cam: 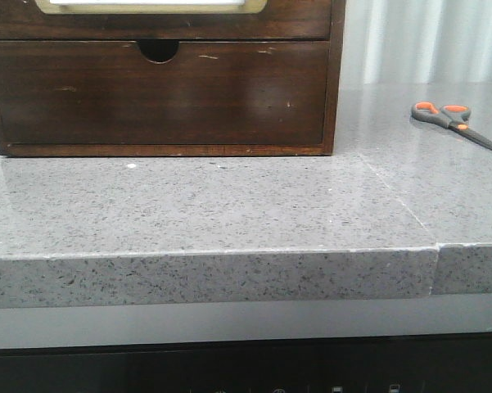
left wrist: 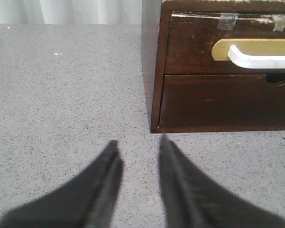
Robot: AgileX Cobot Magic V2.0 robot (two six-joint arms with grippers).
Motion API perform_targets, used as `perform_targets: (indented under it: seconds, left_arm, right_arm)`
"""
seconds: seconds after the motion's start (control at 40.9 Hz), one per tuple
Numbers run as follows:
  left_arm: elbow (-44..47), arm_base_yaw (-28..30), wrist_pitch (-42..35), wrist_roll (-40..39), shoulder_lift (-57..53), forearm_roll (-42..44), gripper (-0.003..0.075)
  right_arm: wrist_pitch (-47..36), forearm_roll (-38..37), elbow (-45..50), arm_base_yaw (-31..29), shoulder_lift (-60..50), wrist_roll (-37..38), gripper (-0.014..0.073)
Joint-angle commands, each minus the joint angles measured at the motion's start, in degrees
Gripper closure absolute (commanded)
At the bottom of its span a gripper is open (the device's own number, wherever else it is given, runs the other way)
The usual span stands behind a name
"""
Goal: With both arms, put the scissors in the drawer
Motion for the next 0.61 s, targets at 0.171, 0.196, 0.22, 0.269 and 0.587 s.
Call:
perform_targets:
  seconds: [0.171,0.196,0.22,0.269,0.587]
  left_arm:
    - [-1.48,0.03,-7.0,-0.66,0.73,-4.85,0.0084]
    - [-1.48,0.03,-7.26,-0.66,0.73,-6.35,0.0086]
    - [-1.48,0.03,-7.54,-0.66,0.73,-7.7,0.0089]
    - [-1.48,0.03,-8.3,-0.66,1.01,-11.06,0.0097]
    - [-1.48,0.03,-10.6,-0.55,10.51,-36.62,0.0103]
  right_arm:
    - [-5.14,-1.05,-1.99,-0.38,0.2,-0.22,0.0011]
    - [-5.14,-1.05,-1.99,-0.38,0.2,-0.22,0.0011]
    - [-5.14,-1.05,-1.99,-0.38,0.2,-0.22,0.0011]
    - [-5.14,-1.05,-1.99,-0.38,0.2,-0.22,0.0011]
    - [-5.14,-1.05,-1.99,-0.38,0.2,-0.22,0.0011]
